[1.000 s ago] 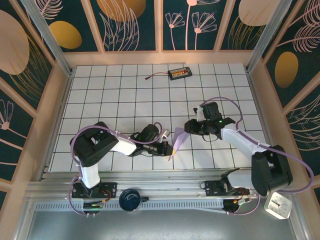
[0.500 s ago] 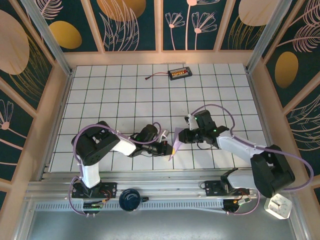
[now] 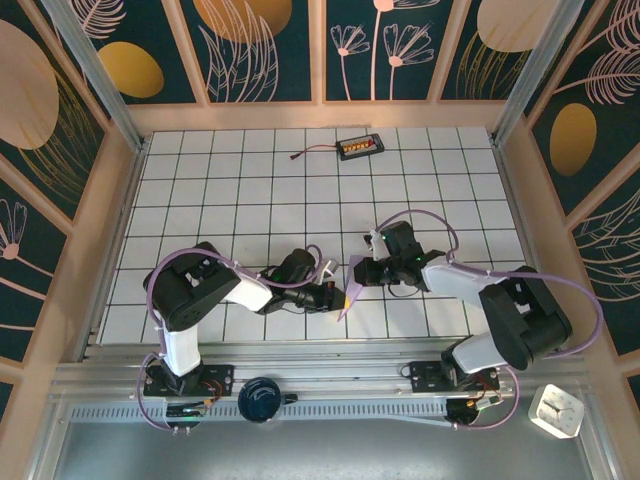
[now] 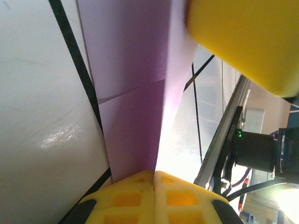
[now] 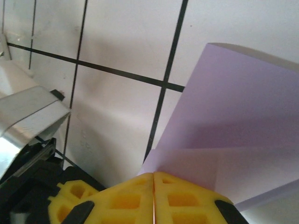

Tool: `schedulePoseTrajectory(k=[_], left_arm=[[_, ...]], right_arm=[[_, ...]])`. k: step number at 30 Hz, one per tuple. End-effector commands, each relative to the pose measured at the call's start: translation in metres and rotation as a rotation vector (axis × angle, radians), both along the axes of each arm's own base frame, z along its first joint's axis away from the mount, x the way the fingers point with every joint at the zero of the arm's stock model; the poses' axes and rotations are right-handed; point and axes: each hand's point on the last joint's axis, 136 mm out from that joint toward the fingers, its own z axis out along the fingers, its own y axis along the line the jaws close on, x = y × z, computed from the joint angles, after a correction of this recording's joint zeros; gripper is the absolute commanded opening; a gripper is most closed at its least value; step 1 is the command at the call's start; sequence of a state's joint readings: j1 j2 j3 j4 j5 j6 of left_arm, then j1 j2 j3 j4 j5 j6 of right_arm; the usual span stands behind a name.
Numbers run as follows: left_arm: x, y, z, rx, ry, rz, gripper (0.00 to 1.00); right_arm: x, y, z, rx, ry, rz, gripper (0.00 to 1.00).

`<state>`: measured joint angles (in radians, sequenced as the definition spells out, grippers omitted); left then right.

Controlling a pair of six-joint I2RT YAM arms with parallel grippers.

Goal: Fold a paper plane with a square sheet of paper (pick it up from the middle)
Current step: Fold the wing for the fifth time at the center of the table.

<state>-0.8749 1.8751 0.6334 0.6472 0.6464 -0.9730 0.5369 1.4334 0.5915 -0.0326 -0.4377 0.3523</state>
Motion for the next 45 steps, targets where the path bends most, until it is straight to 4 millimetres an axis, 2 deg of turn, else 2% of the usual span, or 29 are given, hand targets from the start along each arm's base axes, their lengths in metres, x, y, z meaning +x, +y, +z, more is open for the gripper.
schedulePoseTrajectory(k=[1, 15, 33, 45], left_arm=[[-0.008, 0.010, -0.020, 0.058, 0.054, 0.005, 0.00], [-0.009, 0.012, -0.024, 0.076, 0.084, 0.019, 0.00], [-0.010, 0.014, -0.029, 0.096, 0.101, 0.024, 0.00], [-0.006, 0.012, -0.022, 0.098, 0.080, 0.028, 0.01]], right_arm=[[0.009, 0.000, -0.002, -0.018, -0.039, -0.008, 0.08], [0.013, -0.009, -0.016, -0.072, -0.039, -0.020, 0.07], [0.008, -0.023, -0.036, -0.135, 0.008, -0.055, 0.06], [0.002, -0.031, -0.050, -0.163, 0.045, -0.069, 0.05]])
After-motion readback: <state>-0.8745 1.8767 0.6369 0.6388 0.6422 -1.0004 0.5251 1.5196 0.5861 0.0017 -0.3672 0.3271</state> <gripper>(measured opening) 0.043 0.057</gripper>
